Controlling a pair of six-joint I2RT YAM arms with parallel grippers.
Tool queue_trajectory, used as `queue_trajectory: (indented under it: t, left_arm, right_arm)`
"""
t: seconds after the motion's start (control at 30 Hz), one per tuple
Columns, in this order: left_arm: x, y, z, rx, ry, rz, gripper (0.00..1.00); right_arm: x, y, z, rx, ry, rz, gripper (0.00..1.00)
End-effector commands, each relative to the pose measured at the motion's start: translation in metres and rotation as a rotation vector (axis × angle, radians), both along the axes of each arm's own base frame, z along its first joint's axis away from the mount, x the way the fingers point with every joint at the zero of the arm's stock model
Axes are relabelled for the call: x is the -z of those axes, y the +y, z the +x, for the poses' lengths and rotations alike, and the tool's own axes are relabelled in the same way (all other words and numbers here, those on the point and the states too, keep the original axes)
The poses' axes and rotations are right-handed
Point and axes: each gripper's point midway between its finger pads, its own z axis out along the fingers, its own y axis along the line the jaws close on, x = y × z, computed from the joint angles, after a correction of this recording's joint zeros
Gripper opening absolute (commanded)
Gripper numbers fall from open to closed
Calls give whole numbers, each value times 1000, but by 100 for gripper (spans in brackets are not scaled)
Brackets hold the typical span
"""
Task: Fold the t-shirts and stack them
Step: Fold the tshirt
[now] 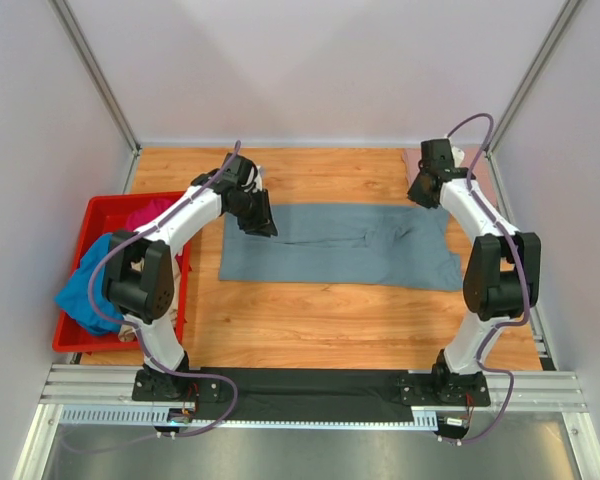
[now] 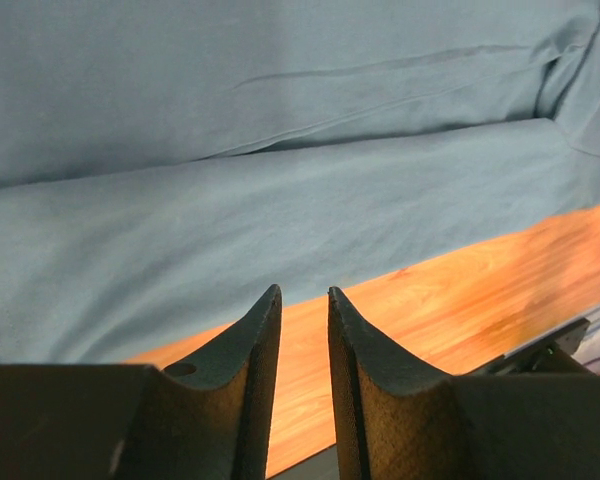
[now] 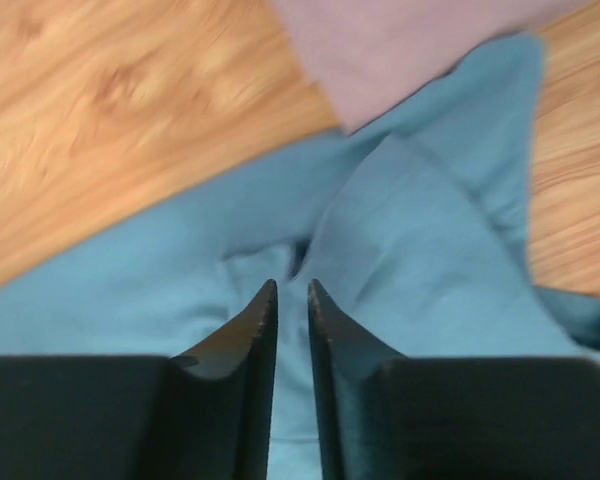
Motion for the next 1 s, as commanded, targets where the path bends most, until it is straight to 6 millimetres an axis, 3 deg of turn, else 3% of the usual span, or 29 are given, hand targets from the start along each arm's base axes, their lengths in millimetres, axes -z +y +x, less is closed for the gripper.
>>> queue_trajectory:
  t: [0.0,0.17,0.37,0.67,0.97]
  left_arm:
    - [-8,13,-3,-52,-22,36,33]
    - [-6,20,-7,-75,-8,36,33]
    - [-7,24,-9,-79,-8,49,33]
    - [-4,30,-13,-93,-1,70,33]
    - [-4,30,-12,-93,0,71,33]
  right_arm:
    - [-6,47,-4,-125,26,84,22]
    - [18,68,-5,-151,120,80,32]
    - [45,76,-2,-128,217,68,32]
    - [67,74,3,-51,275,32,32]
    - [71,77,8,-35,270,13,32]
